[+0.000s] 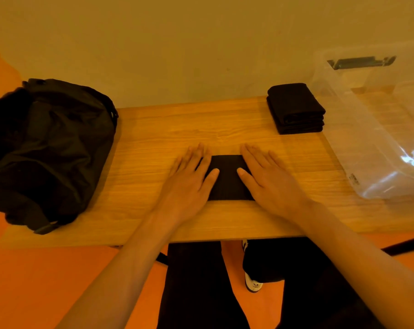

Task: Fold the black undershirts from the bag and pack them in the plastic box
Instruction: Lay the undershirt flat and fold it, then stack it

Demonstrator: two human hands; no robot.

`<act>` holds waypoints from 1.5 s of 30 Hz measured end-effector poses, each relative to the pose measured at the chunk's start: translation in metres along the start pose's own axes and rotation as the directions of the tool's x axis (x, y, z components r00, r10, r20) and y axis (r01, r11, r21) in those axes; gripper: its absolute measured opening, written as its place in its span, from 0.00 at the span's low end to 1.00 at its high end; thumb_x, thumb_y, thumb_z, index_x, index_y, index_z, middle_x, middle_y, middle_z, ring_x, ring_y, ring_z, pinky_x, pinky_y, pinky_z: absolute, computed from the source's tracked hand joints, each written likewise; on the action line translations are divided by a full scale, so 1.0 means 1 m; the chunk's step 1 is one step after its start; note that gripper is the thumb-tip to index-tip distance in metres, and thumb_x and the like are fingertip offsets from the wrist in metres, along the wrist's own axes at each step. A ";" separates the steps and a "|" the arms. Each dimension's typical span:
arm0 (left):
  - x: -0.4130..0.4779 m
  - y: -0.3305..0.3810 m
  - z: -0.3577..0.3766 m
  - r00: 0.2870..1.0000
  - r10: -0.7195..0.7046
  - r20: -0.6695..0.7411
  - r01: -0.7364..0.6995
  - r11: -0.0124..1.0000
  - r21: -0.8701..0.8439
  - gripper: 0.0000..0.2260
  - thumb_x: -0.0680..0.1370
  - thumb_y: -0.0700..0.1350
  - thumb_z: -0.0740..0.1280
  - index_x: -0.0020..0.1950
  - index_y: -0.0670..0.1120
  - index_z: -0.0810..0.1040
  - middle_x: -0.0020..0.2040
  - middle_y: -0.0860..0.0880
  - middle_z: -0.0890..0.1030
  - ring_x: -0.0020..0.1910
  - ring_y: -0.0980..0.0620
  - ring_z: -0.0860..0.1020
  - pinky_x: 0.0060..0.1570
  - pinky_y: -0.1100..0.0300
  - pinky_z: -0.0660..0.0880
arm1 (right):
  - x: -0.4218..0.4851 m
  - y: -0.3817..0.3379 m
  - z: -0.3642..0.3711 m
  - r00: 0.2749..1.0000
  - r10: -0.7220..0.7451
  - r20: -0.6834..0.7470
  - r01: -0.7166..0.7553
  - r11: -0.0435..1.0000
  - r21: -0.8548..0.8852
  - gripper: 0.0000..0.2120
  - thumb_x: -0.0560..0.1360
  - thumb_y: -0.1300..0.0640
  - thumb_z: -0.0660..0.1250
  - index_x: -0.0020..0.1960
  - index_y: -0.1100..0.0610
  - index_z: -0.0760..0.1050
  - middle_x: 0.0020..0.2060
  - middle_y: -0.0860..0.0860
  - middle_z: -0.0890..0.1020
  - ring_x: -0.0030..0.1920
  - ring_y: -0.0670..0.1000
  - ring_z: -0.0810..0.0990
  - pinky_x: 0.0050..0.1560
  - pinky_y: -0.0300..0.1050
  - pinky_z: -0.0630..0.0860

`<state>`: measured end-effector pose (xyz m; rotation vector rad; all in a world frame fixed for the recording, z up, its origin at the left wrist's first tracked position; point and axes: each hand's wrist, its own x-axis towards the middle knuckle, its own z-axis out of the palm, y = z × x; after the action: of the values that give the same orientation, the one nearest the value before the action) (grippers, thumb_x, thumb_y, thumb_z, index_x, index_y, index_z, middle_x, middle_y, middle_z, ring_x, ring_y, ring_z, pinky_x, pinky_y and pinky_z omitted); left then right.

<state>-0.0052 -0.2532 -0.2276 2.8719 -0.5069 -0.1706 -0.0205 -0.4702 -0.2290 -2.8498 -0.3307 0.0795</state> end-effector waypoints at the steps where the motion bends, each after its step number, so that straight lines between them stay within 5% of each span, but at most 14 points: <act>1: 0.001 -0.006 -0.005 0.999 -0.041 0.035 0.042 0.999 -0.032 0.29 0.82 0.64 0.38 0.82 0.55 0.41 0.82 0.56 0.40 0.80 0.57 0.38 0.79 0.56 0.38 | -0.001 0.003 -0.004 1.000 0.007 0.020 -0.007 1.000 0.023 0.30 0.84 0.40 0.42 0.83 0.50 0.44 0.82 0.47 0.50 0.80 0.45 0.44 0.80 0.48 0.42; 3: 0.001 -0.020 -0.017 0.988 -0.141 0.062 0.151 0.965 -0.212 0.31 0.81 0.66 0.40 0.83 0.57 0.48 0.83 0.56 0.48 0.81 0.57 0.46 0.80 0.55 0.44 | -0.001 0.007 -0.015 1.000 0.011 0.024 -0.014 0.991 0.136 0.28 0.85 0.42 0.44 0.82 0.50 0.52 0.81 0.48 0.57 0.80 0.46 0.51 0.79 0.45 0.46; 6: 0.007 -0.033 -0.039 0.944 -0.329 0.003 0.276 0.788 -0.551 0.32 0.79 0.69 0.45 0.78 0.56 0.66 0.78 0.53 0.67 0.77 0.53 0.65 0.75 0.52 0.63 | 0.005 0.010 -0.035 0.995 0.087 -0.046 -0.063 0.921 0.385 0.23 0.85 0.45 0.52 0.77 0.53 0.65 0.73 0.52 0.72 0.73 0.50 0.68 0.70 0.44 0.62; 9: 0.018 -0.031 -0.059 0.956 -0.293 0.003 0.236 0.765 -0.599 0.13 0.84 0.59 0.56 0.61 0.56 0.76 0.59 0.55 0.80 0.61 0.53 0.78 0.51 0.63 0.72 | 0.019 0.009 -0.049 0.997 0.070 -0.016 -0.060 0.931 0.359 0.22 0.83 0.44 0.59 0.73 0.53 0.70 0.67 0.51 0.77 0.66 0.49 0.74 0.64 0.45 0.72; 12: 0.017 -0.021 -0.064 0.967 -0.233 0.099 0.252 0.851 -0.460 0.18 0.77 0.64 0.66 0.61 0.56 0.75 0.55 0.57 0.77 0.53 0.58 0.76 0.43 0.64 0.71 | 0.028 0.005 -0.060 0.996 0.027 0.090 -0.054 0.949 0.312 0.23 0.80 0.42 0.63 0.70 0.52 0.73 0.63 0.49 0.79 0.62 0.47 0.77 0.60 0.44 0.75; 17: 0.015 -0.012 -0.052 0.956 -0.237 0.171 0.282 0.906 -0.316 0.36 0.68 0.69 0.72 0.70 0.53 0.71 0.61 0.52 0.75 0.55 0.55 0.76 0.49 0.57 0.77 | 0.039 0.006 -0.062 0.981 -0.015 0.192 -0.026 0.978 0.209 0.26 0.75 0.38 0.69 0.67 0.51 0.75 0.60 0.47 0.78 0.60 0.47 0.76 0.55 0.42 0.75; 21: 0.028 -0.009 -0.052 0.977 -0.161 0.140 0.199 0.925 -0.323 0.20 0.78 0.60 0.69 0.66 0.52 0.76 0.60 0.51 0.74 0.55 0.54 0.74 0.48 0.60 0.72 | 0.051 0.008 -0.061 0.949 0.015 0.315 -0.093 0.968 0.233 0.25 0.74 0.38 0.71 0.64 0.51 0.74 0.57 0.47 0.78 0.56 0.48 0.76 0.47 0.40 0.73; 25: 0.043 -0.011 -0.064 0.958 -0.072 0.277 0.164 0.931 -0.325 0.12 0.78 0.54 0.72 0.57 0.51 0.78 0.55 0.52 0.78 0.50 0.56 0.76 0.42 0.61 0.72 | 0.061 0.007 -0.073 0.889 0.041 0.456 -0.165 0.958 0.235 0.24 0.74 0.41 0.72 0.64 0.53 0.75 0.58 0.48 0.78 0.59 0.49 0.76 0.56 0.44 0.74; 31: 0.046 -0.012 -0.073 0.941 0.030 0.336 0.126 0.893 -0.433 0.11 0.80 0.50 0.71 0.58 0.47 0.77 0.56 0.49 0.82 0.56 0.50 0.80 0.57 0.52 0.76 | 0.062 0.008 -0.073 0.860 0.036 0.510 -0.198 0.943 0.267 0.19 0.73 0.42 0.74 0.56 0.54 0.79 0.54 0.51 0.81 0.57 0.51 0.77 0.59 0.48 0.74; 34: 0.041 -0.011 -0.077 0.936 0.035 0.349 0.183 0.801 -0.570 0.10 0.80 0.49 0.70 0.58 0.47 0.76 0.57 0.50 0.83 0.56 0.55 0.80 0.53 0.65 0.76 | 0.054 0.010 -0.076 0.869 0.026 0.494 -0.229 0.906 0.356 0.18 0.74 0.44 0.74 0.55 0.55 0.78 0.54 0.50 0.81 0.57 0.50 0.78 0.61 0.49 0.73; 37: 0.039 -0.013 -0.075 0.947 0.018 0.321 0.222 0.687 -0.692 0.11 0.79 0.47 0.71 0.59 0.46 0.76 0.55 0.48 0.84 0.56 0.51 0.83 0.61 0.53 0.78 | 0.046 0.013 -0.078 0.868 0.014 0.497 -0.267 0.856 0.443 0.19 0.73 0.42 0.74 0.57 0.53 0.79 0.56 0.48 0.82 0.58 0.48 0.78 0.62 0.47 0.74; 42: 0.037 -0.002 -0.068 0.951 -0.081 0.299 0.310 0.218 -0.925 0.13 0.77 0.40 0.72 0.60 0.43 0.79 0.58 0.42 0.83 0.56 0.48 0.84 0.61 0.49 0.80 | 0.037 0.015 -0.079 0.878 0.009 0.479 -0.331 0.733 0.594 0.16 0.77 0.45 0.70 0.63 0.49 0.78 0.53 0.45 0.84 0.54 0.43 0.81 0.47 0.34 0.75; 45: 0.033 -0.003 -0.066 0.921 -0.046 0.387 0.389 0.160 -0.907 0.20 0.71 0.38 0.74 0.62 0.40 0.80 0.58 0.42 0.85 0.58 0.47 0.84 0.57 0.53 0.81 | 0.032 0.018 -0.077 0.900 0.053 0.433 -0.360 0.653 0.667 0.14 0.77 0.47 0.71 0.61 0.50 0.79 0.51 0.46 0.85 0.51 0.42 0.82 0.44 0.33 0.77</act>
<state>0.0365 -0.2493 -0.1665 1.5342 0.0775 -0.6790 0.0213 -0.4998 -0.1602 -2.0121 -0.0053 0.6659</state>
